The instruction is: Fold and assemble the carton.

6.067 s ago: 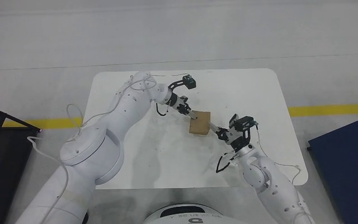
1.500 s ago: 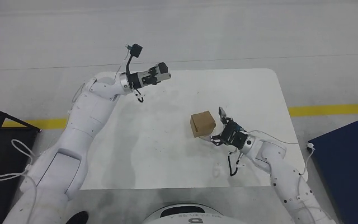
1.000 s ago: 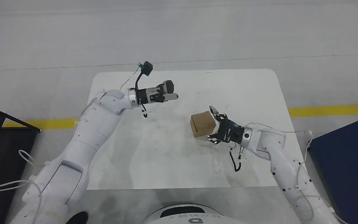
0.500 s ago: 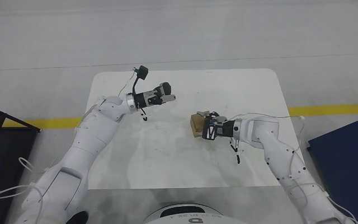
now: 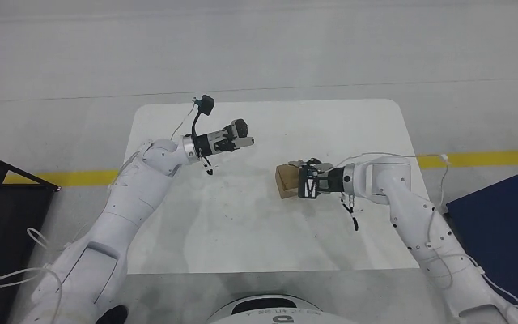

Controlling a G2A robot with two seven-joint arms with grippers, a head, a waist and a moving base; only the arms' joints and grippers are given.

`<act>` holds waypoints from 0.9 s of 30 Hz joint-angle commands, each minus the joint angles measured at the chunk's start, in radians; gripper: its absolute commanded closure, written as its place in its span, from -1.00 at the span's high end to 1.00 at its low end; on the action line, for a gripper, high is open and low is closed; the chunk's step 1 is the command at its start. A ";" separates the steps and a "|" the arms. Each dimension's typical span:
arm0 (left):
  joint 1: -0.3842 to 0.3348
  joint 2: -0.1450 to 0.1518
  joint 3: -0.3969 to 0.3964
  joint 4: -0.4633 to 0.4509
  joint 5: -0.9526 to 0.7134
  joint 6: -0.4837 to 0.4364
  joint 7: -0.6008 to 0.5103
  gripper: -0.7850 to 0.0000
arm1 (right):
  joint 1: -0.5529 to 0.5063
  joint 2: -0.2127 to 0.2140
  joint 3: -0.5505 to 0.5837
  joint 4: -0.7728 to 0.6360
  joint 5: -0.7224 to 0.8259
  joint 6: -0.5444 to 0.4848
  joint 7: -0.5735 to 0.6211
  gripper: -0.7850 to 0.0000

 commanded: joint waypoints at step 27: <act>0.000 0.000 0.000 0.000 0.000 0.000 0.000 1.00 | -0.002 0.015 -0.049 -0.031 0.097 0.204 0.059 0.67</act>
